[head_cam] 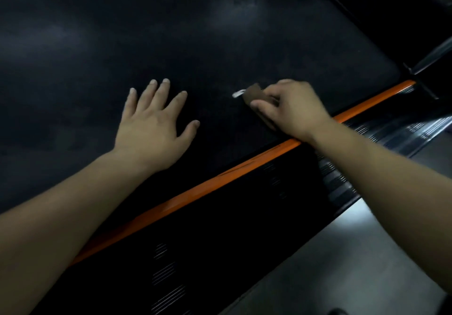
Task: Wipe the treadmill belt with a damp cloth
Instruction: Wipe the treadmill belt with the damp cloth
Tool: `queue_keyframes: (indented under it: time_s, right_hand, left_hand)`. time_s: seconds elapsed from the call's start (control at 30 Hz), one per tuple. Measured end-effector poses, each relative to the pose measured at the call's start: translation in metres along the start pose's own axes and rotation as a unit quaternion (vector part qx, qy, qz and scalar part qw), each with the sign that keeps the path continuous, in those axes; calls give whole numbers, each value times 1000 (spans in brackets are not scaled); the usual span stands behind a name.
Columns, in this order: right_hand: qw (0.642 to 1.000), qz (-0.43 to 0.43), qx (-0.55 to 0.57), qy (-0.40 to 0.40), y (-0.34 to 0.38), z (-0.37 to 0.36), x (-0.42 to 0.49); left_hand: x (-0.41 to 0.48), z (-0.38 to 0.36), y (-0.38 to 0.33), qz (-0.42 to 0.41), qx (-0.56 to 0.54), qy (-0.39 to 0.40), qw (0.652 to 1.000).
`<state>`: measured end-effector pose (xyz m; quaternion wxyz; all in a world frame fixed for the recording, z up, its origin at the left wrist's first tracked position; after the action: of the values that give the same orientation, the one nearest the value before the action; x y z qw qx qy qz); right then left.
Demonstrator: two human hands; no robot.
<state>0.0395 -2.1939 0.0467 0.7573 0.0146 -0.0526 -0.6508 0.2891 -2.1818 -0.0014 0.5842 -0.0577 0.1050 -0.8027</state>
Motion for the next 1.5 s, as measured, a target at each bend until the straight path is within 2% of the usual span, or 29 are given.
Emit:
queue_keyframes:
  time_s: [0.07,0.17,0.23,0.37,0.43,0.53,0.57,0.7,0.73,0.8,0.9,0.93,0.97,1.03,1.1,1.13,1.2,1.3,1.33,1.4,1.5]
  right_hand:
    - [997,-63,-33,6,-35,10,0]
    - [980,-194,-43,-30,-67,20,-15]
    - [981,-186,-27,-52,-35,9,-20]
    - [994,-104,36,-26,33,-7,-30]
    - [991,-134,5,-23,20,-1,-31]
    - [968,-246,-24,-51,0,13,-30]
    - [966,-249,-22,-69,9,11,-27]
    - [994,-87,34,-57,82,-12,-14]
    - [995,-79,31,-50,83,-13,-9]
    - [987,-150,10,-65,58,-5,6]
    - [940,-322,58,-98,23,8,21]
    - [934,-335,71,-104,34,4,24]
    - [941,-312,75,-108,55,-4,26]
    - [971,-187,95,-115,115,-20,24]
    - [991,-37,105,-70,164,-32,10]
    - [995,1,96,-41,169,-32,9]
    - [998,5,54,-17,148,-23,20]
    - [984,-166,11,-58,97,-6,22]
    - [979,-187,12,-79,103,-8,15]
    - [990,-107,32,-89,155,-24,1]
    - [993,68,99,-12,222,-37,-18]
  left_hand:
    - [-4,0,5,-11,4,8,1000]
    - [-12,4,16,-25,4,18,1000]
    - [-18,6,26,-32,12,17,999]
    - [-30,8,43,-37,24,20,999]
    - [-36,10,51,-32,22,19,999]
    - [-50,14,67,-25,22,22,999]
    - [-55,16,74,-23,22,20,999]
    - [-75,22,106,-12,19,15,1000]
    - [-79,23,114,-8,17,12,1000]
    - [-86,24,127,-4,14,4,1000]
    - [-94,24,137,5,7,-8,1000]
    - [-95,23,138,5,6,-9,1000]
    - [-96,22,137,4,5,-11,1000]
    - [-96,22,137,3,10,-20,1000]
    - [-98,21,138,1,10,-24,1000]
    - [-98,22,139,-3,7,-22,1000]
    - [-101,23,143,-10,-2,-14,1000]
    - [-112,25,153,-20,-2,-12,1000]
    - [-116,26,157,-19,0,-15,1000]
    - [-125,25,161,-11,5,-22,1000]
    - [-138,25,167,15,11,-20,1000]
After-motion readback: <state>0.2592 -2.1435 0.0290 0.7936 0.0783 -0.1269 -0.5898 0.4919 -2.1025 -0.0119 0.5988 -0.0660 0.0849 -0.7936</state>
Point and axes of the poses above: each hand's wrist, its own x-axis towards the middle knuckle, its own z-axis out of the back of the hand, y = z × x, the point moved 5 cm from there along x, towards the middle knuckle, and after that the axes turned 1 degree about -z, right-handed, at the moved point
